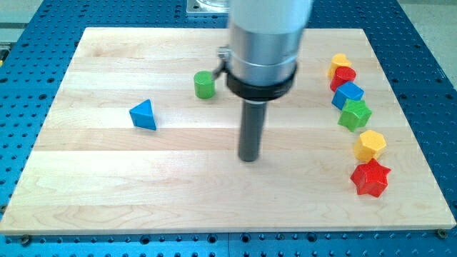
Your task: Slide the green circle above the yellow heart
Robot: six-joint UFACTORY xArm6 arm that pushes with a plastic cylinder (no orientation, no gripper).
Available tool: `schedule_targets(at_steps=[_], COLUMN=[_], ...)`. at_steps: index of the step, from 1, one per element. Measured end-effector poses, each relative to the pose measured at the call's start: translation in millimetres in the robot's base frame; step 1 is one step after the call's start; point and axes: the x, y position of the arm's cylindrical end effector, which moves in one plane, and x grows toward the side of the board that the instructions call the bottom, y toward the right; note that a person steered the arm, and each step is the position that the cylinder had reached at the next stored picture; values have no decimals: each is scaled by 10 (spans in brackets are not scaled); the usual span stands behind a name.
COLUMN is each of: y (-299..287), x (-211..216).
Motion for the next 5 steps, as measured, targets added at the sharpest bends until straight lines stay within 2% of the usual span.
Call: schedule_targets(at_steps=[1,2,3,5], y=[-557,-796,-739,-730], x=[-14,-208,-758,-1324])
